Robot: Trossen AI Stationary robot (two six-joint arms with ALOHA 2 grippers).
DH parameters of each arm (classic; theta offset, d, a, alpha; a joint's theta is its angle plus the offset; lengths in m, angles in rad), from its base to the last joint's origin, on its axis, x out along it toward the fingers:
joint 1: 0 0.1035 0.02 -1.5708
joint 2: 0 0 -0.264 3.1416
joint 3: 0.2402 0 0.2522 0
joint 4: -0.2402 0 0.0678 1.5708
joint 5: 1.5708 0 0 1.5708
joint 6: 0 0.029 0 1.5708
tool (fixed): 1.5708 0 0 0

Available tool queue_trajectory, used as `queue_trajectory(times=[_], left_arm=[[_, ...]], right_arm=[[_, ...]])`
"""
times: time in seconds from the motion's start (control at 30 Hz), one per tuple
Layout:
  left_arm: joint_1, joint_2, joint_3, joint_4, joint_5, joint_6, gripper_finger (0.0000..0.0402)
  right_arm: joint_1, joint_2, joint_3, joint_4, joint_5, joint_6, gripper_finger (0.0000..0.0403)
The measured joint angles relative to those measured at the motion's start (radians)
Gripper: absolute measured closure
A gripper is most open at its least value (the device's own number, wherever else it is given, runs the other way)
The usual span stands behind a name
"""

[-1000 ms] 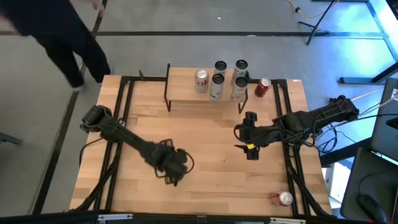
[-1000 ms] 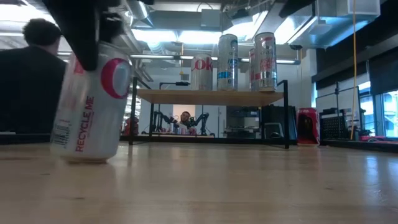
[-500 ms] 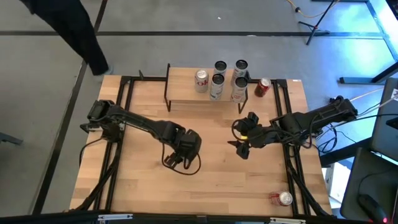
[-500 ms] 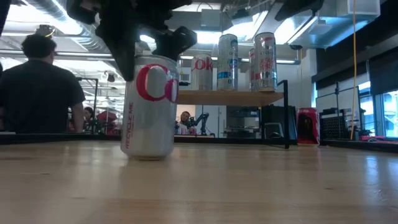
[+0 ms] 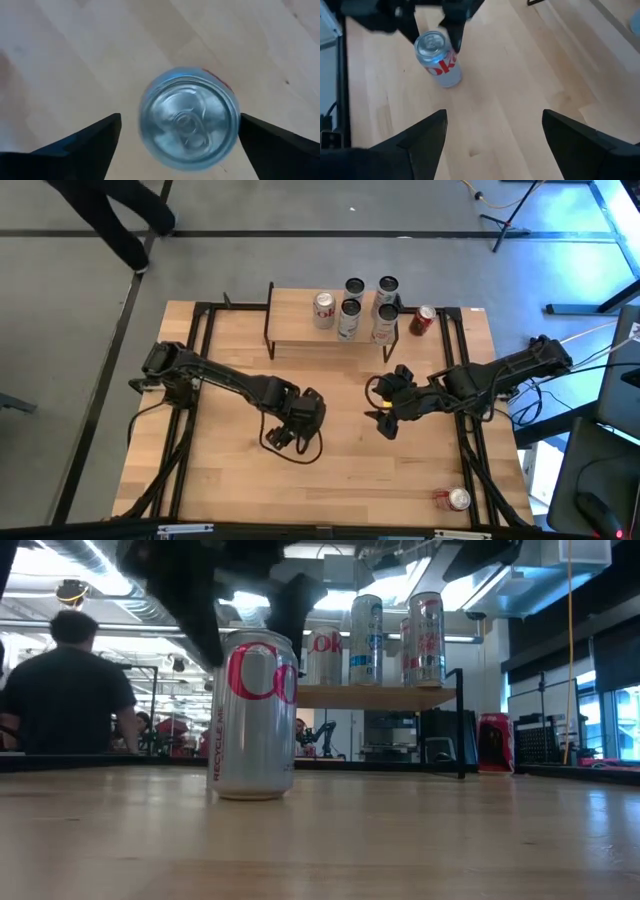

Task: Place canned beverage on shelf
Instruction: Put the red-silver soda can on the shelf aligned with the other red-silver soda can

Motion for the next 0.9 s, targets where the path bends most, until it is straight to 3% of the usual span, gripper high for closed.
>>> queue_trajectory(times=[0.17,0.4,0.47,0.67,0.9], left_arm=[[0.002,-0.017,0.115,-0.071,-0.007,-0.295,0.0014],[-0.01,-0.044,0.211,-0.112,-0.008,-1.095,0.0013],[-0.028,-0.044,0.217,-0.109,-0.004,-1.235,0.0013],[-0.097,-0.034,0.162,-0.13,-0.083,-1.424,0.0012],[-0.162,-0.035,0.103,-0.111,-0.187,-1.599,0.0012]], right_arm=[[0.0,-0.018,0.0,-0.005,-0.025,-0.065,0.0091],[0.0,-0.03,0.0,-0.058,-0.038,-0.235,0.0091],[0.0,-0.03,0.0,-0.087,-0.029,-0.31,0.0091],[0.0,-0.03,0.0,-0.174,0.037,-0.469,0.0091],[0.0,-0.03,0.0,-0.237,0.036,-0.473,0.0091]])
